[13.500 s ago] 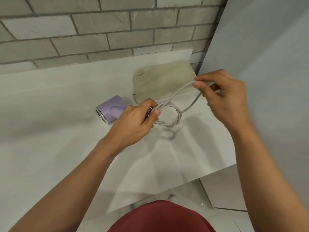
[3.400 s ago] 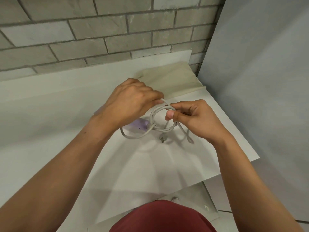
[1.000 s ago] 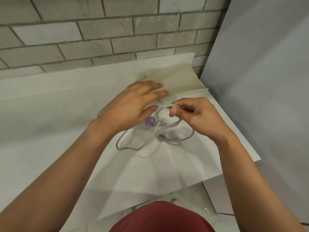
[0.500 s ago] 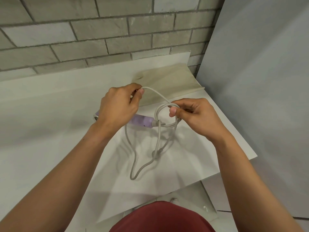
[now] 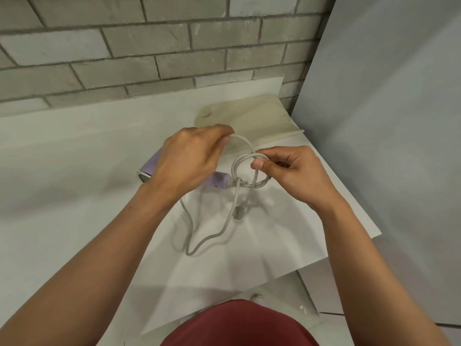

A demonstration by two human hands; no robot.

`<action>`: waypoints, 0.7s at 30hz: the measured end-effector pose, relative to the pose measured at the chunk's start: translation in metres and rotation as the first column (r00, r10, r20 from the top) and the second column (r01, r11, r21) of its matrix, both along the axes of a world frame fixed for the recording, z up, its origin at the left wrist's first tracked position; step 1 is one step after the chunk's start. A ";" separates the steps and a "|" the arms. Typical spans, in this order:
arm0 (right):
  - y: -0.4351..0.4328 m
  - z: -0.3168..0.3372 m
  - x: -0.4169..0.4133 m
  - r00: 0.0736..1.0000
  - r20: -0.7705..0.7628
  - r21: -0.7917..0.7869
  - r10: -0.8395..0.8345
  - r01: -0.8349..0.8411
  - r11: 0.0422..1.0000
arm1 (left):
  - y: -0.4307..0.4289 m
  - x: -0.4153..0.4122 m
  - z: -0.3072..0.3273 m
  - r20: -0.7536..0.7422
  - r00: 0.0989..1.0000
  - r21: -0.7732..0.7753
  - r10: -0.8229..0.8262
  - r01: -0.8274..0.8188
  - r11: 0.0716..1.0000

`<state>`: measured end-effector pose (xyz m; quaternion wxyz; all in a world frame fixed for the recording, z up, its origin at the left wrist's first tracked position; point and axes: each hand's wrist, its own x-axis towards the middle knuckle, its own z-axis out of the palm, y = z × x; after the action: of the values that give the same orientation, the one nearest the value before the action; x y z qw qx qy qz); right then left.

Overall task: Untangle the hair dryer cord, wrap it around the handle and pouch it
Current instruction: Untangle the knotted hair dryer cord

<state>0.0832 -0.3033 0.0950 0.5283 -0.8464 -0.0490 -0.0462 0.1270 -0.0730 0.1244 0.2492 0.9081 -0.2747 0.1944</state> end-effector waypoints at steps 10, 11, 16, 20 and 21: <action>0.010 -0.007 0.010 1.000 0.010 0.229 -0.006 0.003 0.974 | 0.011 0.008 0.004 -0.358 0.928 -0.564 -0.106 -0.124 0.816; 0.010 -0.007 0.011 1.000 0.000 0.235 0.009 -0.009 0.972 | 0.010 0.007 0.004 -0.365 0.923 -0.562 -0.118 -0.117 0.819; 0.008 -0.009 0.012 0.999 -0.004 0.133 0.045 -0.044 0.990 | 0.013 0.011 0.005 -0.347 0.937 -0.390 -0.036 -0.110 0.914; 0.007 -0.005 0.010 0.996 -0.008 0.138 0.088 -0.087 0.987 | 0.012 0.013 0.011 -0.103 0.992 -0.045 -0.080 0.075 0.996; 0.008 -0.003 0.009 0.994 -0.012 0.140 0.113 -0.110 0.984 | 0.009 0.013 0.014 -0.063 0.985 0.038 -0.160 0.163 0.986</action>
<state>0.0920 -0.2954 0.0918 0.5882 -0.8039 -0.0876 -0.0115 0.1402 -0.0636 0.1383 0.2525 0.8934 -0.3440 0.1404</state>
